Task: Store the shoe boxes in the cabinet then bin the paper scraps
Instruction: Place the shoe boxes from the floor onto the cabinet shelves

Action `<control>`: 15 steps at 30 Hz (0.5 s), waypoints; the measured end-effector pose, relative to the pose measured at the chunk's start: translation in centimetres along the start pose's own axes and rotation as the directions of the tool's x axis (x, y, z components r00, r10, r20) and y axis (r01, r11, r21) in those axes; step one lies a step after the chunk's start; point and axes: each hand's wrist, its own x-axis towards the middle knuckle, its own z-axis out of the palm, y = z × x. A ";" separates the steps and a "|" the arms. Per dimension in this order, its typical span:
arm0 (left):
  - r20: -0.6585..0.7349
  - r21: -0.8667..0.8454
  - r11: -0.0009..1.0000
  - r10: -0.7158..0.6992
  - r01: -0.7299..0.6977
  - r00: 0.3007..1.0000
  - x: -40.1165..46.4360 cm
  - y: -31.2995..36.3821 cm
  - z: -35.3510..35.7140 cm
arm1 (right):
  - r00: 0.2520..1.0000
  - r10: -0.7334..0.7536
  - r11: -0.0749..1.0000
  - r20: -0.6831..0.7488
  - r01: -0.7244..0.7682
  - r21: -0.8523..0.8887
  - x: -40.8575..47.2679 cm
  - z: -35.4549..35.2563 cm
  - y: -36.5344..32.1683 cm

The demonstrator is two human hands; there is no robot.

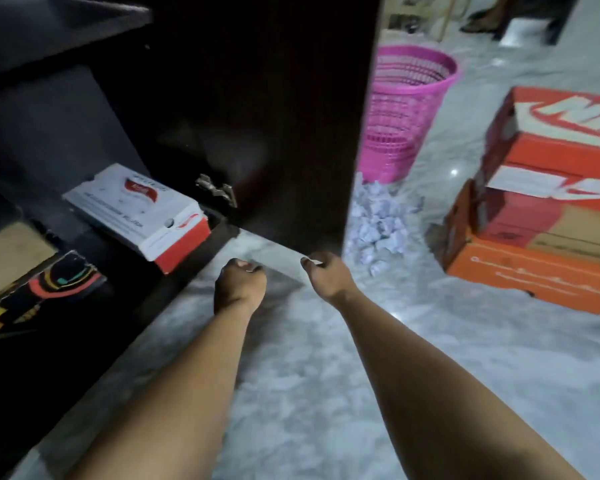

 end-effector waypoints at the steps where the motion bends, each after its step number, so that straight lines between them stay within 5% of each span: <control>1: 0.079 0.027 0.999 0.026 -0.029 0.996 -1.5 0.8 1.5 | 1.000 0.013 0.999 -0.026 -0.014 -0.036 -1.1 -2.3 1.4; 4: 0.344 0.049 0.992 0.090 -0.114 0.935 -7.8 4.4 6.4 | 0.986 0.080 0.987 -0.144 -0.098 -0.126 -5.1 -10.9 5.7; 8: 0.678 0.071 0.976 0.104 -0.206 0.728 -17.3 8.9 12.6 | 0.901 0.158 0.958 -0.403 -0.239 -0.159 -12.0 -23.3 11.4; 12: 0.815 0.026 0.933 0.188 -0.359 0.548 -26.9 12.2 19.8 | 0.662 0.223 0.911 -0.716 -0.404 -0.089 -21.2 -34.2 18.3; 15: 0.875 -0.012 0.909 0.210 -0.416 0.435 -33.5 13.0 25.0 | 0.509 0.278 0.840 -0.815 -0.540 -0.050 -28.0 -40.4 24.1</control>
